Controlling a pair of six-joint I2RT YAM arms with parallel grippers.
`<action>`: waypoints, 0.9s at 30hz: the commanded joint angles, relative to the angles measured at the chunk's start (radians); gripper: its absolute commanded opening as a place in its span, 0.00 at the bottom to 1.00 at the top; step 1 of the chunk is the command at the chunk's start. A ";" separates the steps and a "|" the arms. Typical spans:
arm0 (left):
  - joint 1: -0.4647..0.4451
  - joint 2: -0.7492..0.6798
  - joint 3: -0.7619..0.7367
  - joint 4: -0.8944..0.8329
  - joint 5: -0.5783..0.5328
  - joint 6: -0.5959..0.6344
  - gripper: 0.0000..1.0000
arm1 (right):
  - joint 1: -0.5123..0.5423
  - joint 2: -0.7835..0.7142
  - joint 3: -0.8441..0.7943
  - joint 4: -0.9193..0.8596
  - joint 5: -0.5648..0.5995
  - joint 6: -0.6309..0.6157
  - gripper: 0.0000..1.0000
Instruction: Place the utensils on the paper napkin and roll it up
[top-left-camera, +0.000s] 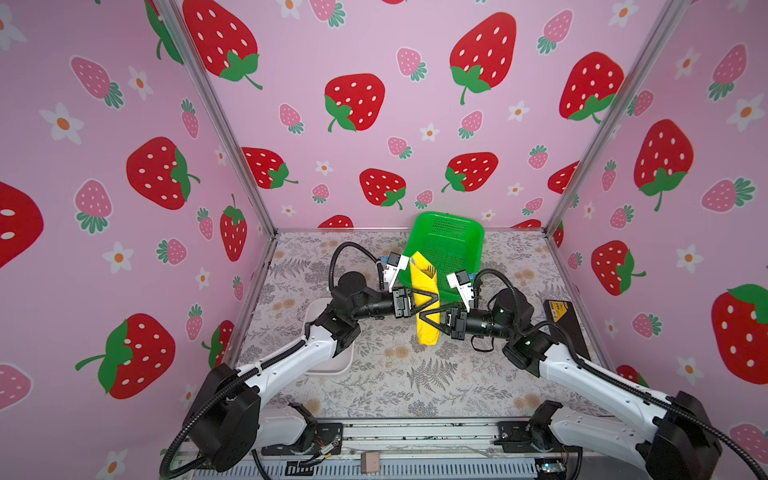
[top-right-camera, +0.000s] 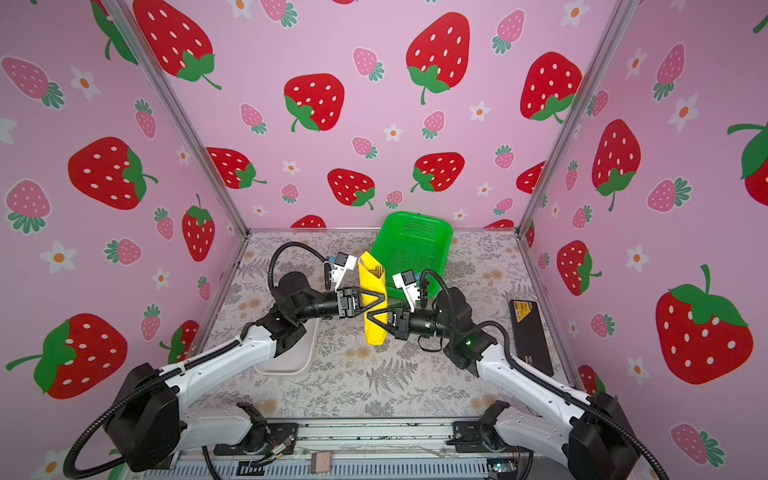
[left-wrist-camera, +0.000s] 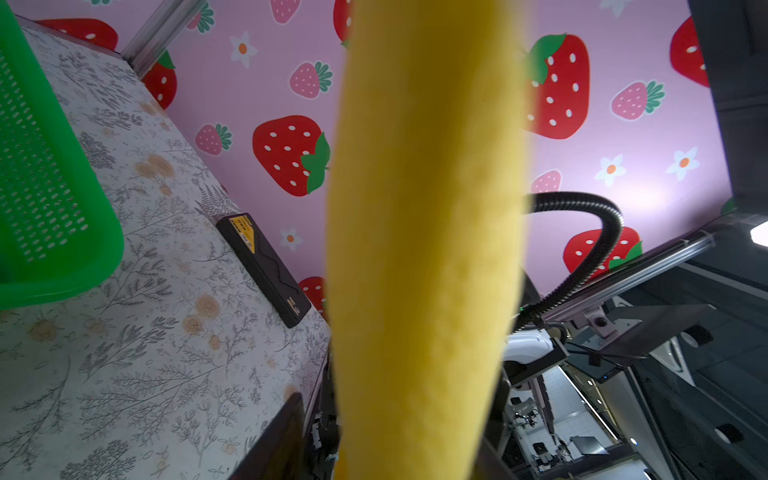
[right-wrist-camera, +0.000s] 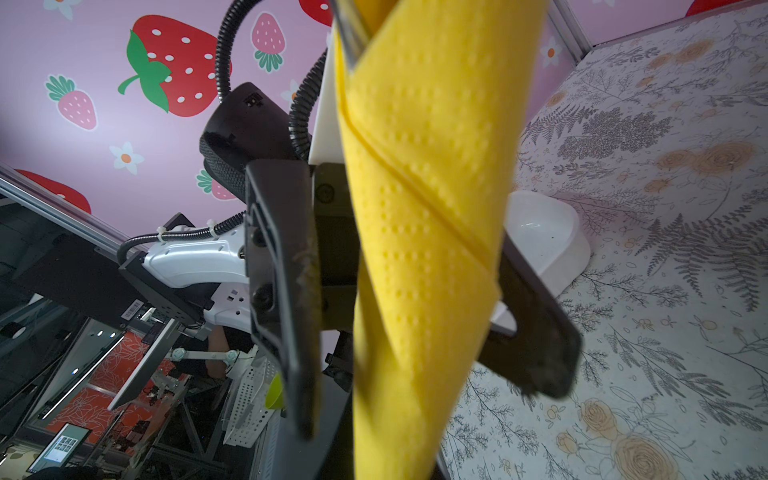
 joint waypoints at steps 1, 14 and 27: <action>0.003 -0.006 0.036 0.064 0.029 -0.016 0.39 | 0.004 -0.020 0.015 0.047 0.004 -0.004 0.11; 0.008 -0.019 0.023 0.077 0.015 -0.016 0.16 | 0.003 -0.023 0.005 0.045 0.004 -0.004 0.13; 0.008 0.021 0.029 0.203 0.029 -0.085 0.12 | -0.003 -0.045 -0.023 0.064 0.001 0.009 0.19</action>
